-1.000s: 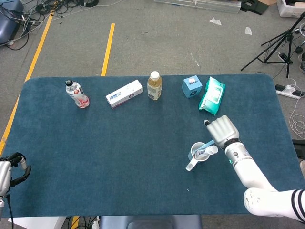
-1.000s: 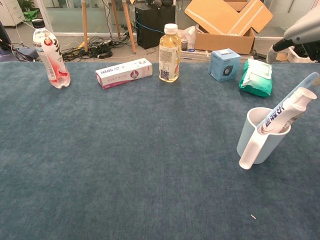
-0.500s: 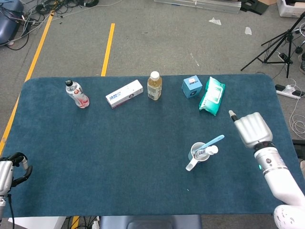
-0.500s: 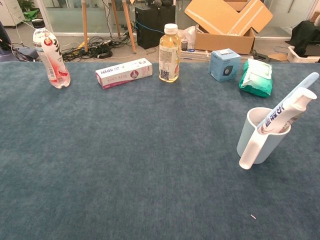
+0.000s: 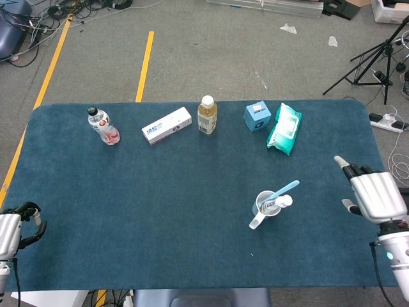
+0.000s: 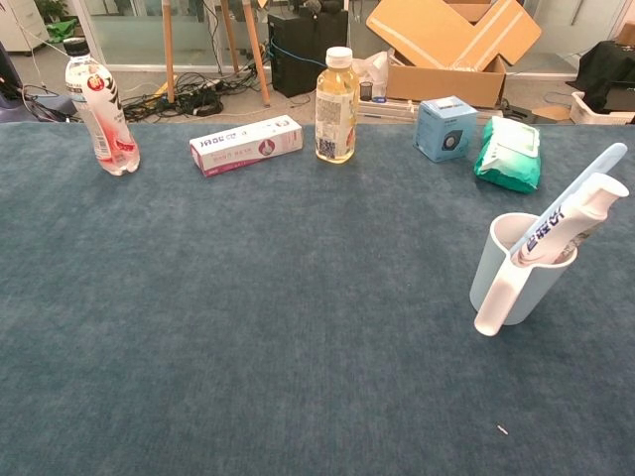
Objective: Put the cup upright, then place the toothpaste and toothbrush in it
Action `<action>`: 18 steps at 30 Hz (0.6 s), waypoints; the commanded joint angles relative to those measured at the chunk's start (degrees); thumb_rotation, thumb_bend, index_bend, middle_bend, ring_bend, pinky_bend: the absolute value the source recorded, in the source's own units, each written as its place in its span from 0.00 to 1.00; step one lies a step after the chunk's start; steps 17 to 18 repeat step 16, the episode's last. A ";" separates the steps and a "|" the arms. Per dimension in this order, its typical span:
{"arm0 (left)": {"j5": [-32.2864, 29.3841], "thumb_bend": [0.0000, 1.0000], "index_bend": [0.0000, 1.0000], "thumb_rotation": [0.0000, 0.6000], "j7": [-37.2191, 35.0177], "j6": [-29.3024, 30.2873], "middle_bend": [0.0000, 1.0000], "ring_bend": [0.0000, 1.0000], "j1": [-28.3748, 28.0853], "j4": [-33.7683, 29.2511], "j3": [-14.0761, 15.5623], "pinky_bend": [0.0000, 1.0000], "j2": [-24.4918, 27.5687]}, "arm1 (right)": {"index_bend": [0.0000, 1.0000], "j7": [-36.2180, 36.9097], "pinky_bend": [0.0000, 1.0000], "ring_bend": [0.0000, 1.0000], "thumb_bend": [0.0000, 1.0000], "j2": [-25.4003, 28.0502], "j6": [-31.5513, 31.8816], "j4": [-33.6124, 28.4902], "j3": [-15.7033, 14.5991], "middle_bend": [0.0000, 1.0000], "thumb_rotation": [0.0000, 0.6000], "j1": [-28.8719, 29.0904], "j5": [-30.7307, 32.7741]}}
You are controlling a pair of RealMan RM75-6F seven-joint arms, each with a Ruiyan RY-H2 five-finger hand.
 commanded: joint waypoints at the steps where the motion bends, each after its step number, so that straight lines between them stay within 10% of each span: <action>1: 0.47 0.36 0.57 1.00 -0.30 0.53 0.43 0.52 -0.19 -0.01 -0.26 0.52 0.14 | 0.18 2.43 0.59 0.37 0.12 -6.28 8.15 8.16 1.06 0.35 1.00 -7.66 -5.74; 18: 0.71 0.36 0.57 1.00 0.81 0.85 0.43 0.52 -0.73 -2.78 -0.77 0.52 3.01 | 0.21 12.71 0.58 0.37 0.13 -13.96 11.05 18.87 5.48 0.35 1.00 -17.31 -9.08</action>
